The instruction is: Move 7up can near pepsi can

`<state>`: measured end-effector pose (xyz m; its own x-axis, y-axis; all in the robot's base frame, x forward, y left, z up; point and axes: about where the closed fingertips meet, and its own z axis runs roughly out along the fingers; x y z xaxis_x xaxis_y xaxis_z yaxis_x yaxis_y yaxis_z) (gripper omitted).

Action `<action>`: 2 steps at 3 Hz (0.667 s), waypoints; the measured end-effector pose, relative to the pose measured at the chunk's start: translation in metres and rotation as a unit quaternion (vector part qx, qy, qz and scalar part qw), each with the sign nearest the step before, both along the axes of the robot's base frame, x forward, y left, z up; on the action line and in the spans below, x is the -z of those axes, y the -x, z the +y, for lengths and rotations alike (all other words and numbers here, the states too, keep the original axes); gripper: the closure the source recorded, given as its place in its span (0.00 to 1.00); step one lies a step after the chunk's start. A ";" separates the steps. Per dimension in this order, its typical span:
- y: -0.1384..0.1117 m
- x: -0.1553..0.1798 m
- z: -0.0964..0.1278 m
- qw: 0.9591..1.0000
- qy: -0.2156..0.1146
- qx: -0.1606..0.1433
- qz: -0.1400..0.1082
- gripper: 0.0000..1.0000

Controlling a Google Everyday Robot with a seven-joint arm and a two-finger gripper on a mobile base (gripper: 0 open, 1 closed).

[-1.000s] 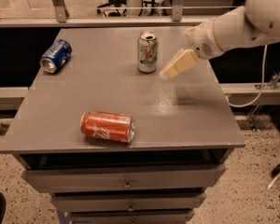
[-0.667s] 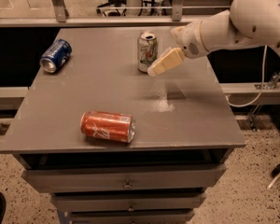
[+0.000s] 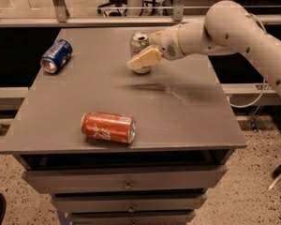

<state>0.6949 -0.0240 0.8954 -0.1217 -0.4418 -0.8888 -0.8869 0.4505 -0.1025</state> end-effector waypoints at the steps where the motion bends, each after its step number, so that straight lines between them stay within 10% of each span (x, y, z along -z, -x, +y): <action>1: -0.005 0.003 0.008 1.000 -0.011 -0.001 0.002 0.46; 2: -0.012 -0.029 0.026 0.999 -0.029 -0.007 -0.023 0.77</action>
Offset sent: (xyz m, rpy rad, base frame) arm 0.0171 0.0351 0.0545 0.0954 -0.0909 0.0270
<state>0.7068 0.0025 0.9243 -0.0734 -0.3904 -0.9177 -0.8883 0.4439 -0.1177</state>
